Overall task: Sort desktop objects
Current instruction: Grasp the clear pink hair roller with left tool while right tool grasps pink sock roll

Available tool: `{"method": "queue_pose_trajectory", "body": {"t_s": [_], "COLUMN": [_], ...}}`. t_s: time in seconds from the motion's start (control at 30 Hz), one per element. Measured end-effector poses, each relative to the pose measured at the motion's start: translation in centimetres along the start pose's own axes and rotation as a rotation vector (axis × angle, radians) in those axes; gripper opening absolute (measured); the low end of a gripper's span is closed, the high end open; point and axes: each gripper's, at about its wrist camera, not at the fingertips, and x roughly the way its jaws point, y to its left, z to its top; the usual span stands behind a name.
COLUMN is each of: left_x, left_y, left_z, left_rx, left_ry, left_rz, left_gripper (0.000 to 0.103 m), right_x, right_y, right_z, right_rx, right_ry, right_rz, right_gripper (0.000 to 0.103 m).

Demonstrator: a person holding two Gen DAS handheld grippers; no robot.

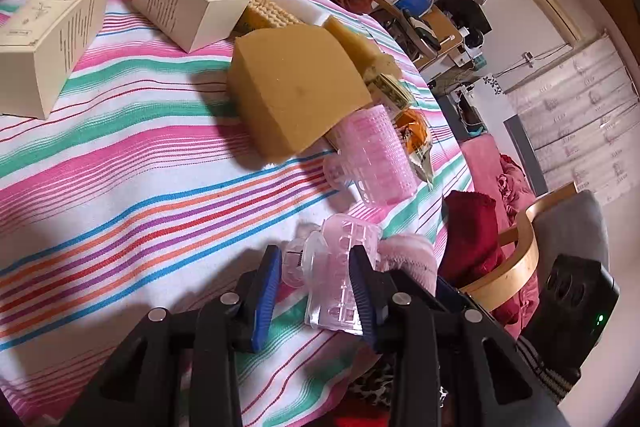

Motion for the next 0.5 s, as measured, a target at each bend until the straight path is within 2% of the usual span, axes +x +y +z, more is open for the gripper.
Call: {"method": "queue_pose_trajectory", "body": {"t_s": [0.1,0.17,0.3,0.37,0.43,0.5], "left_x": [-0.1,0.0,0.4,0.4,0.4,0.1], "left_y": [0.2,0.4,-0.2,-0.1,-0.1,-0.9], "left_z": [-0.2,-0.3,-0.5,-0.7,-1.0,-1.6], "left_rx": [-0.01,-0.026,-0.02,-0.045,-0.069,-0.009], "left_ry": [-0.009,-0.014,-0.013,-0.009,0.001,0.0], "left_rz": [-0.014,-0.03,-0.022,-0.026,-0.04,-0.02], "left_gripper": [0.035,0.026,0.025,0.037,0.043,0.048], "right_x": [0.0,-0.1,-0.1,-0.1,-0.1,0.0], "right_y": [-0.1,-0.3,-0.8,-0.9,-1.1,-1.4], "right_z": [0.0,-0.1,-0.1,-0.1,-0.1,0.1], "right_rx": [0.0,0.005,0.017,0.027,0.04,0.048], "right_ry": [-0.002,-0.003,-0.005,-0.001,0.001,0.012], "right_rz": [0.004,0.0,0.005,0.015,0.028,0.045], "right_gripper": [0.056,0.057,0.058,0.058,0.058,0.058]}}
